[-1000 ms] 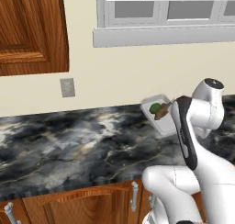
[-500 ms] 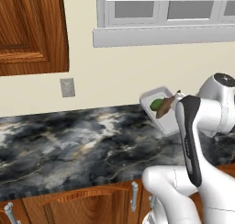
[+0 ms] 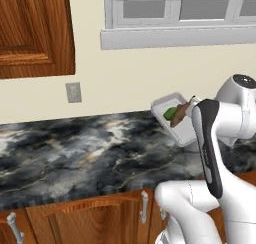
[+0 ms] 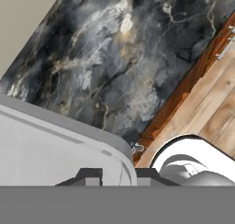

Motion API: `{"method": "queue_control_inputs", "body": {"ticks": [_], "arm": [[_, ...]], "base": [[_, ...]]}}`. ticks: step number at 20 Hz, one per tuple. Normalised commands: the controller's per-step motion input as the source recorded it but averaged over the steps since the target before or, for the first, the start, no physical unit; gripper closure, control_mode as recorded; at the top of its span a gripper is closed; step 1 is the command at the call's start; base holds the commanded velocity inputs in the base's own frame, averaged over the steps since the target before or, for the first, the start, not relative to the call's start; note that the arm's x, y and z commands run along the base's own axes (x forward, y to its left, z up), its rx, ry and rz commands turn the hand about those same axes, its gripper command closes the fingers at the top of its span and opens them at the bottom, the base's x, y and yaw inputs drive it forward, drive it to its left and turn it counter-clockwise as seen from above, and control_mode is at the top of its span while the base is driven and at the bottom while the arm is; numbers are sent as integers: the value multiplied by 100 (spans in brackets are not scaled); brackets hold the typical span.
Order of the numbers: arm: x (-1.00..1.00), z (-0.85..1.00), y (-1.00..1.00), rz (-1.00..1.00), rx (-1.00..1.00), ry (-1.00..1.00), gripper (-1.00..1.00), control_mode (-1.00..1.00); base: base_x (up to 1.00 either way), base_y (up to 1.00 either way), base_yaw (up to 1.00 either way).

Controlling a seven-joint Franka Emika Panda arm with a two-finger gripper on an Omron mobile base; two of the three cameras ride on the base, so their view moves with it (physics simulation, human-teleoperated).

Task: Place the tupperware on the top shelf of the fridge. Make space for the tupperware among the existing items by rearranging them on the shelves if needed. Close the fridge door when finished.

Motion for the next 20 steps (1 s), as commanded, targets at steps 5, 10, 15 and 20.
{"method": "queue_control_inputs", "body": {"ticks": [5, 10, 15, 20], "arm": [[0, 0, 0, 0, 0, 0, 100, 100], [0, 0, 0, 0, 0, 0, 100, 100], [0, 0, 0, 0, 0, 0, 100, 100], [0, 0, 0, 0, 0, 0, 100, 100]], "base": [[-100, -6, -9], [-81, -22, -55], [-17, -16, -72], [-2, -26, -71]]}}
